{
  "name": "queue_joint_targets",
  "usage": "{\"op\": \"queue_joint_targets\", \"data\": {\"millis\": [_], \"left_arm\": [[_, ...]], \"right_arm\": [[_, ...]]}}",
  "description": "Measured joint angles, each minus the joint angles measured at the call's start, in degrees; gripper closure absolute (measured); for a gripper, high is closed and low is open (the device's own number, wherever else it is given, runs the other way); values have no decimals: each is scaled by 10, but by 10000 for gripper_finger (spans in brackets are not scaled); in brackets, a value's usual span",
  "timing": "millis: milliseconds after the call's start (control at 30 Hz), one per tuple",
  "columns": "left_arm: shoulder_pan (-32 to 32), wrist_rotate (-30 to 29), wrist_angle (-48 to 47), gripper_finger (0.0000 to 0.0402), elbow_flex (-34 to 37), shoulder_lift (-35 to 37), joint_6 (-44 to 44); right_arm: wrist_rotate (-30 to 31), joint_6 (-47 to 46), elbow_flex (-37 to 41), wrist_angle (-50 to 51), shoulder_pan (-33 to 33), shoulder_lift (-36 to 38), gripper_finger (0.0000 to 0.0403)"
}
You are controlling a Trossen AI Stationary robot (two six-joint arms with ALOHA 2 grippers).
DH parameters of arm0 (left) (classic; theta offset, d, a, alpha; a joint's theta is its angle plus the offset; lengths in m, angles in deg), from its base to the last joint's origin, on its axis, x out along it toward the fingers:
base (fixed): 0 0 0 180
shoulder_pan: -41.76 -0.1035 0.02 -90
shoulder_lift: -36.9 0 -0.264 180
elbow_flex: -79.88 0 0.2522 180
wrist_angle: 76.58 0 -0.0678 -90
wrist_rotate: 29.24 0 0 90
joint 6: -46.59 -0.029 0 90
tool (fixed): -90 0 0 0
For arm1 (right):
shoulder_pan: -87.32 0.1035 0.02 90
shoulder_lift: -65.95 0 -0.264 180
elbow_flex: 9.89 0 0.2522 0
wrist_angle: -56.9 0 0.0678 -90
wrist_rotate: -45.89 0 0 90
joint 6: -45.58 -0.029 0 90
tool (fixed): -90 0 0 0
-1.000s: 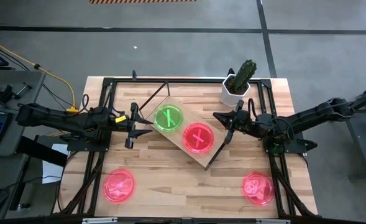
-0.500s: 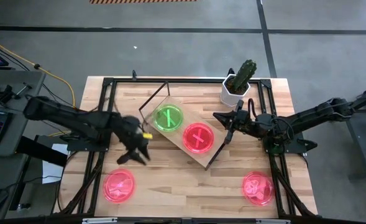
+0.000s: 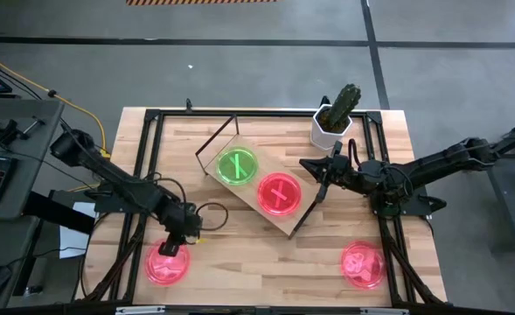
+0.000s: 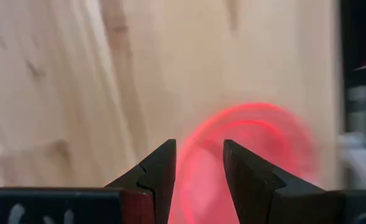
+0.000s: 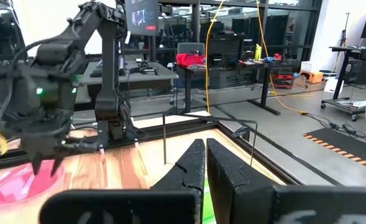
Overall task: Place and stack plates onto a shelf
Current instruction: Stack the pink plate on top of the other pink plate on the shelf
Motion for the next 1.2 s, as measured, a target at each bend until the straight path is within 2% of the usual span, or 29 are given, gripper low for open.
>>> {"op": "queue_joint_targets", "data": {"millis": [167, 500, 800, 1200], "left_arm": [[17, -83, -5, 280, 0, -29, -81], [39, -75, 1, 280, 0, -67, -94], [76, -77, 47, 280, 35, -65, -85], [77, -74, 66, 280, 57, -66, -69]], "right_arm": [[0, -1, 0, 0, 0, 0, 402], [0, -12, 0, 11, 0, 0, 402], [0, -14, 0, 13, 0, 0, 402], [0, -14, 0, 13, 0, 0, 402]]}}
